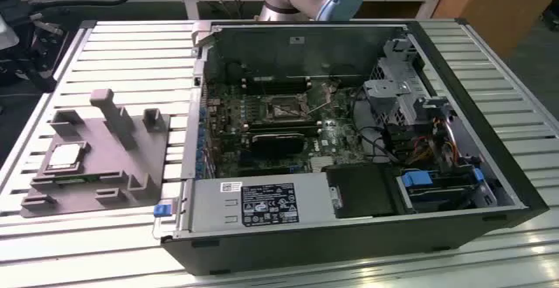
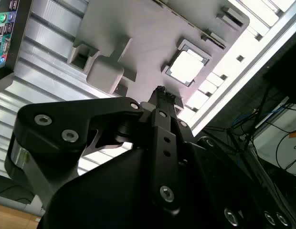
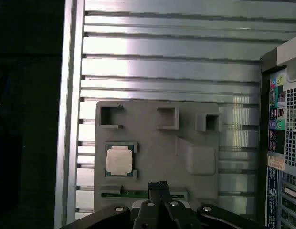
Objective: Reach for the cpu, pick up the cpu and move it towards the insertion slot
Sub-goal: 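Pick up the cpu and move it towards the insertion slot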
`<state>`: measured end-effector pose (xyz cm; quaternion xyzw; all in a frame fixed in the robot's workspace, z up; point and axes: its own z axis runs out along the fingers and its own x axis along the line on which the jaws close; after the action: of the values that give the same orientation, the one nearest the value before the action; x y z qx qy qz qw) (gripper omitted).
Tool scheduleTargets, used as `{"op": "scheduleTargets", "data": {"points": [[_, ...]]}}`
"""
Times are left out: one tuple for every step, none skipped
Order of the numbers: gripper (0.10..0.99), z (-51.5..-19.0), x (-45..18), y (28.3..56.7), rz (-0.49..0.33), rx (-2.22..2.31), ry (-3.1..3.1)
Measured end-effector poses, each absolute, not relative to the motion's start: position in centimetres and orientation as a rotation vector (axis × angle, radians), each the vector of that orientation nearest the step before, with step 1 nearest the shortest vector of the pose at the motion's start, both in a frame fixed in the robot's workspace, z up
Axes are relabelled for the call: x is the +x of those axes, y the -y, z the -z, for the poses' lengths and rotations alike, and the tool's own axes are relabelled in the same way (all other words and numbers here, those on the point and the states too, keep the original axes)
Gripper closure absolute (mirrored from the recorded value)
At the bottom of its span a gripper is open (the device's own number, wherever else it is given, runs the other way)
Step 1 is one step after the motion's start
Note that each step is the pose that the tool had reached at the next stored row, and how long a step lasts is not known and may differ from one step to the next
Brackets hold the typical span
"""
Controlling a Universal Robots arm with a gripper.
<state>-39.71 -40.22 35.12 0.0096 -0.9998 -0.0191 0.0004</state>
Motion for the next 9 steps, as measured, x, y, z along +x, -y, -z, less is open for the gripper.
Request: {"op": "scheduleTargets", "data": {"points": [[0.98,-35.12,-39.71,40.22,0.06,0.03,3.14],[0.98,-35.12,-39.71,40.21,0.06,0.03,3.14],[0.98,-35.12,-39.71,40.21,0.06,0.03,3.14],[0.98,-35.12,-39.71,40.21,0.06,0.03,3.14],[0.98,-35.12,-39.71,40.22,0.06,0.03,3.14],[0.98,-35.12,-39.71,40.22,0.06,0.03,3.14],[0.98,-35.12,-39.71,40.21,0.06,0.03,3.14],[0.98,-35.12,-39.71,40.22,0.06,0.03,3.14],[0.98,-35.12,-39.71,40.22,0.06,0.03,3.14]]}}
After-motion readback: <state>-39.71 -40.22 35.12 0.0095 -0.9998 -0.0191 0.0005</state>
